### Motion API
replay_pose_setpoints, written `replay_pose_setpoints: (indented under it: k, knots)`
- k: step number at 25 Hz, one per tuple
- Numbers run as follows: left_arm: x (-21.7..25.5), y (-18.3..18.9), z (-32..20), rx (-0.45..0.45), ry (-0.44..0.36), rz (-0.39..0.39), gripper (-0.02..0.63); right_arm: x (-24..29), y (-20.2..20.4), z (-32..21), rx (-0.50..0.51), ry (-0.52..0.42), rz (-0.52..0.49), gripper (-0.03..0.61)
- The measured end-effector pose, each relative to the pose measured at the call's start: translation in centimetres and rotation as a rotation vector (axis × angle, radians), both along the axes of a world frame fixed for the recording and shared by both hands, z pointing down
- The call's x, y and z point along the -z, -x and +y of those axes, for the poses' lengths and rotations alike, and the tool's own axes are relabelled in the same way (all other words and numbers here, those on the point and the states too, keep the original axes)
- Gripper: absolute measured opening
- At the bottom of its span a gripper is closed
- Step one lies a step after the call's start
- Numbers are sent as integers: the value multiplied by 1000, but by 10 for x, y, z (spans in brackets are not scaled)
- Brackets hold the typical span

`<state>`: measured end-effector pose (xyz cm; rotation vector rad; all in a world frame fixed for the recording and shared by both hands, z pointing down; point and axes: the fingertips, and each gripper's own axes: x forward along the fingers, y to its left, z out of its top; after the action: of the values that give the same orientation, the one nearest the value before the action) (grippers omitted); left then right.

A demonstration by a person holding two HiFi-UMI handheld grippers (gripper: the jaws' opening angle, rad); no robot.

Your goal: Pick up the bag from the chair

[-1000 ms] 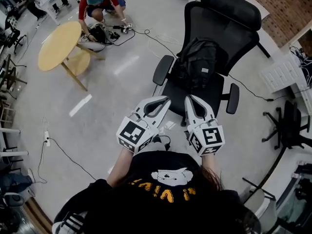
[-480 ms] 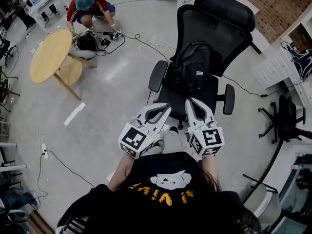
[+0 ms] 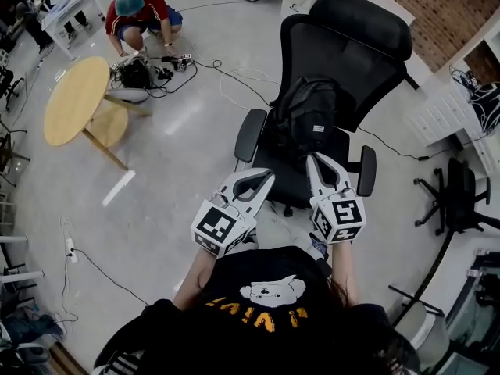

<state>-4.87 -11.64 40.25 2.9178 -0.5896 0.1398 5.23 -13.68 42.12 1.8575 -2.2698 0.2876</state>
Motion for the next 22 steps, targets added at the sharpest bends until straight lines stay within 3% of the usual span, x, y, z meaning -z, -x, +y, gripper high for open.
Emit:
replay_pose_setpoints:
  k: [8, 17, 20, 22]
  knots:
    - [-11, -51, -71, -8, 14, -57, 14, -30, -93, -94, -15, 50, 96, 8]
    - [-18, -112, -148, 10, 44, -124, 14, -93, -193, -200, 22, 165, 137, 13]
    - [-26, -125, -168, 18, 64, -146, 14, -126, -214, -232, 68, 217, 171, 132]
    - [-30, -133, -179, 25, 80, -157, 14, -148, -227, -249, 107, 249, 213, 160]
